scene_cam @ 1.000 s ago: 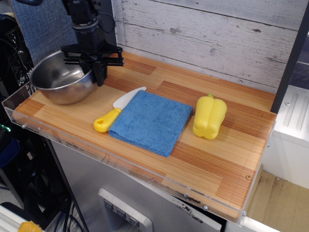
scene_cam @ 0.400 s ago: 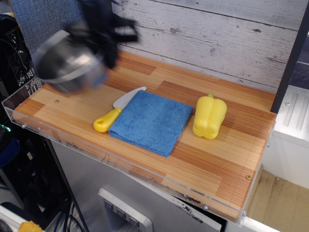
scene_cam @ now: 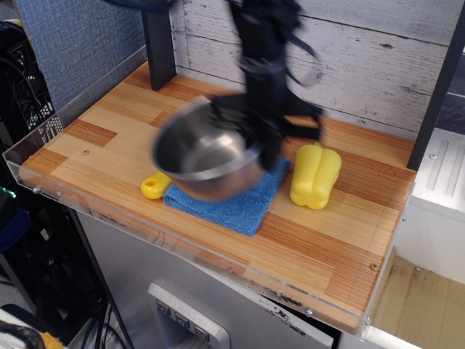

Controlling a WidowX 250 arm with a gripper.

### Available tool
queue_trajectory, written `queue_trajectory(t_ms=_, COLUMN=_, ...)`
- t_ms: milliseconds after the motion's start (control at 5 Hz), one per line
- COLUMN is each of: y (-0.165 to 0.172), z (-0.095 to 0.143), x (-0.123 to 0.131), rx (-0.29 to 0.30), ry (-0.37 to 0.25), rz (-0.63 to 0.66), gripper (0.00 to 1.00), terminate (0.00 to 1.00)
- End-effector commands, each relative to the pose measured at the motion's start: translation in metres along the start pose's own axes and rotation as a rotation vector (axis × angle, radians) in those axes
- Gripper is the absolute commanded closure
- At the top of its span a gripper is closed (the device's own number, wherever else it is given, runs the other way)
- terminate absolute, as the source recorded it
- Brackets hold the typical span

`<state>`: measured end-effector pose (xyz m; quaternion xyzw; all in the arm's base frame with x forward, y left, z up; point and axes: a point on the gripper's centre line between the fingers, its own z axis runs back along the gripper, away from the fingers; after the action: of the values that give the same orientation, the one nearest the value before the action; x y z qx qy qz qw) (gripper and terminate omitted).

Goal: Place the pot on top of the towel

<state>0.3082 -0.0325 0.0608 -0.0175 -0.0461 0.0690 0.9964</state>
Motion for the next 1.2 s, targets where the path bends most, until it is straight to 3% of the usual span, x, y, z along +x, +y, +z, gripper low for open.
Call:
queue_trajectory(t_ms=0, y=-0.039, z=-0.017, x=-0.006, rx=0.036, ry=0.004, rz=-0.016, gripper=1.0, terminate=0.0)
queue_trajectory(t_ms=200, y=-0.022, z=-0.013, x=0.004, rx=0.054, ry=0.001, rz=0.021, gripper=1.0, terminate=0.0)
queue_trajectory(t_ms=600, y=0.011, z=0.029, x=0.008, rx=0.016, ry=-0.084, rz=0.075, gripper=1.0, terminate=0.0)
queue_trajectory(t_ms=1000, y=0.006, z=0.018, x=0.006, rx=0.017, ry=-0.044, rz=0.045, gripper=1.0, terminate=0.0)
